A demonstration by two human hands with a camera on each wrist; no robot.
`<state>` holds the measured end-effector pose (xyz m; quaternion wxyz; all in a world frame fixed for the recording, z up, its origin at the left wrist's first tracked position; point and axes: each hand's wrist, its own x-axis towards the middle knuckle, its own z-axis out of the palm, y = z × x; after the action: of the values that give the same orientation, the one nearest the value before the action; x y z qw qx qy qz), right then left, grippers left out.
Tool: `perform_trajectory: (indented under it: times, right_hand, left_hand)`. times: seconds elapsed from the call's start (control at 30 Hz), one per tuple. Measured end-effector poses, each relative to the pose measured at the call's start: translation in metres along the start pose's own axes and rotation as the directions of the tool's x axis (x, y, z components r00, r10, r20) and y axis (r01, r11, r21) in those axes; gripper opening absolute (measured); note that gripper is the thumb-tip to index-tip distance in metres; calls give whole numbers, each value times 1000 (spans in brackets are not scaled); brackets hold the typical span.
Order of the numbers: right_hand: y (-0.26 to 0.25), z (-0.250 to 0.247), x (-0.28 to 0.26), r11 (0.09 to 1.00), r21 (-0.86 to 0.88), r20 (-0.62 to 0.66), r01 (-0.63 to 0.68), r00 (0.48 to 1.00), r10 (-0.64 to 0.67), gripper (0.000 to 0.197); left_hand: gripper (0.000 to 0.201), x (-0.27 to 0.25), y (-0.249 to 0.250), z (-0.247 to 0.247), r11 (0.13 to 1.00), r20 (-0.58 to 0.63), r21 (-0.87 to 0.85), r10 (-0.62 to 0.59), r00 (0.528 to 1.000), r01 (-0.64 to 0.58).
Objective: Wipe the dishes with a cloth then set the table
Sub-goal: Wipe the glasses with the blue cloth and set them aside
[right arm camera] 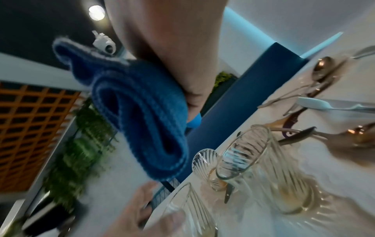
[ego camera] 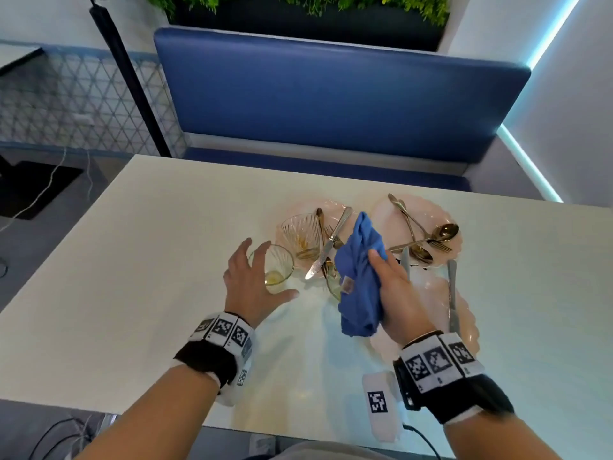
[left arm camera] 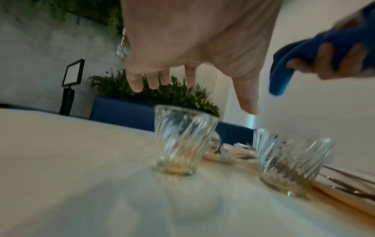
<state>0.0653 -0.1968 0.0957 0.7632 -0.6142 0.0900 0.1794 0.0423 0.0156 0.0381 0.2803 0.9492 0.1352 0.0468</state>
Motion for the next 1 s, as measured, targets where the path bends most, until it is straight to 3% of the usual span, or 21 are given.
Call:
perform_trajectory:
  times: [0.07,0.17,0.27,0.33,0.37,0.43,0.47,0.5,0.53,0.57,0.6,0.63,0.67,0.7,0.77,0.83,0.9,0.93,1.0]
  right_hand:
    - [-9,-9,0,981,147,77,-128,990,117,32]
    - [-17,-20,3,931,275,118,-241,969,216,34]
    - [-19,-23,6,917,300,121,-262,964,236,36]
    - [-23,-23,11,924,314,100,-218,976,196,38]
    - [-27,-23,13,953,254,76,-163,986,149,37]
    - [-38,-19,15,996,-83,1,15,1000,-15,32]
    - [-45,-14,14,956,-262,20,133,991,-132,26]
    - [-54,-7,12,886,-386,117,256,967,-228,21]
    - [-59,-2,10,783,-490,286,384,919,-272,29]
    - [-63,3,11,617,-613,454,494,859,-237,50]
    - [-66,4,14,392,-714,571,580,806,-153,69]
    - [-68,5,18,182,-742,641,645,762,-91,78]
    - [-68,3,22,33,-726,684,686,727,-67,74]
    - [-70,1,25,-31,-696,718,718,692,-74,63]
    - [-72,-3,28,4,-625,772,781,618,-148,46]
    - [-72,-6,30,126,-610,737,782,619,-270,44]
    - [-72,-11,33,171,-618,651,767,621,-437,42]
    - [-71,-12,35,111,-626,636,772,587,-502,39]
    - [-69,-11,38,-112,-625,706,773,498,-503,28]
  left_hand:
    - [111,10,-11,12,996,62,-21,-83,995,85]
    - [110,21,-18,27,960,85,-240,-130,988,147]
    - [104,23,-21,29,880,51,-445,-162,985,168]
    - [108,23,-19,23,874,37,-475,-101,994,106]
    - [113,24,-15,17,865,49,-498,-35,998,55]
    - [122,26,0,-1,847,104,-531,103,989,-32]
    - [124,28,11,-11,845,137,-531,157,978,-62]
    - [124,30,23,-20,839,169,-537,211,963,-90]
    - [124,33,36,-29,819,190,-562,263,946,-114]
    - [123,37,46,-35,794,203,-594,304,931,-130]
    - [122,41,56,-42,773,216,-620,329,919,-131]
    - [120,46,63,-47,758,247,-642,348,904,-116]
    - [118,48,69,-52,731,279,-674,384,880,-105]
    - [116,50,75,-53,695,301,-712,435,849,-103]
    - [112,52,86,-56,640,339,-763,516,787,-92]
    - [94,59,93,-49,547,335,-837,490,805,16]
    - [50,64,100,-41,429,381,-875,321,867,226]
    - [36,65,103,-38,400,449,-856,260,855,328]
    - [60,63,105,-34,439,575,-777,208,791,450]
